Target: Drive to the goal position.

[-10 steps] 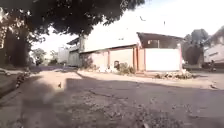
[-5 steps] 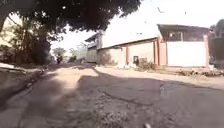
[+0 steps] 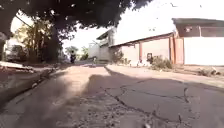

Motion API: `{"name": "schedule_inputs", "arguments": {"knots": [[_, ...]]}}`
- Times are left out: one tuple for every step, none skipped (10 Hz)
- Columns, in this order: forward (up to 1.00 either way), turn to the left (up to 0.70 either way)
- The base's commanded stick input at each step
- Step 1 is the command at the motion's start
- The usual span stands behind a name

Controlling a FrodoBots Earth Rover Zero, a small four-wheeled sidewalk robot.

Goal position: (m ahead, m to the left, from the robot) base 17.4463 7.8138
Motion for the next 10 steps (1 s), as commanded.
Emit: {"name": "schedule_inputs", "arguments": {"knots": [[1.0,0.0],[1.0,0.0],[1.0,0.0],[1.0,0.0],[1.0,0.0],[1.0,0.02],[1.0,0.4],[1.0,0.4],[1.0,0.4],[1.0,0.4]]}}
